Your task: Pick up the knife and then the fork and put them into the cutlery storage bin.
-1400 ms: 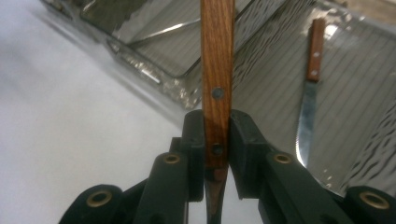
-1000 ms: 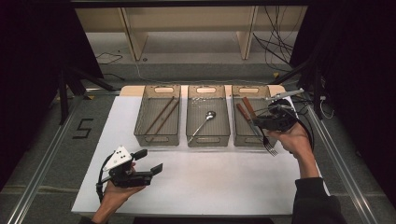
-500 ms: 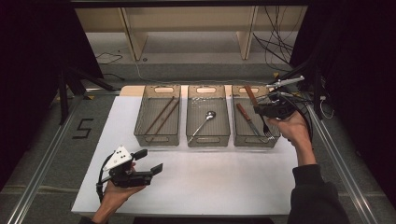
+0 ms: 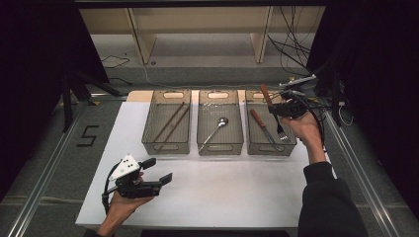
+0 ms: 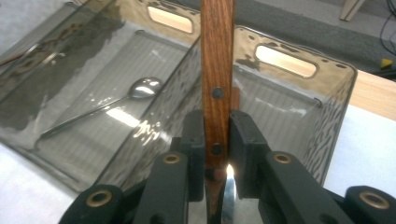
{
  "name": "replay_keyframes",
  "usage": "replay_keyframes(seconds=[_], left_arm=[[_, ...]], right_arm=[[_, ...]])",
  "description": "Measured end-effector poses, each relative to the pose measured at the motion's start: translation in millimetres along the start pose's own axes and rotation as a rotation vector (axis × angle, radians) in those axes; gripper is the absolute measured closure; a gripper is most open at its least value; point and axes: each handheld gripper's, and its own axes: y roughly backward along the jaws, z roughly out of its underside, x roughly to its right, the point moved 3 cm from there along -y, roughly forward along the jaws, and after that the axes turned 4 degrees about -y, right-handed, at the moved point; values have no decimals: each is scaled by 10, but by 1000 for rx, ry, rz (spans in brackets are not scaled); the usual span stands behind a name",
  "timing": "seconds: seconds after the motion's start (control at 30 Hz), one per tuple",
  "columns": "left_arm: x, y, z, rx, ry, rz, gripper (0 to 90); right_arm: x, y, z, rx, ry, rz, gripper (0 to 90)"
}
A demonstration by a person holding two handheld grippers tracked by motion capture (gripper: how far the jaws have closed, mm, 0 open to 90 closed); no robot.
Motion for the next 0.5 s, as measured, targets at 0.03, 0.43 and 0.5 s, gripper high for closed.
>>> replay_keyframes(seconds=[0.03,0.43,0.5], left_arm=[[-1,-1,0,1,0,0,157],[1,-1,0,1,-1,1,157],[3,-1,-1,1,-2,1,157]], right_arm=[[11,-15,-4,-1,-4,3,778],[154,-138,-14,23,-42,56,777],[169,-155,-8,23,-49,62,777]])
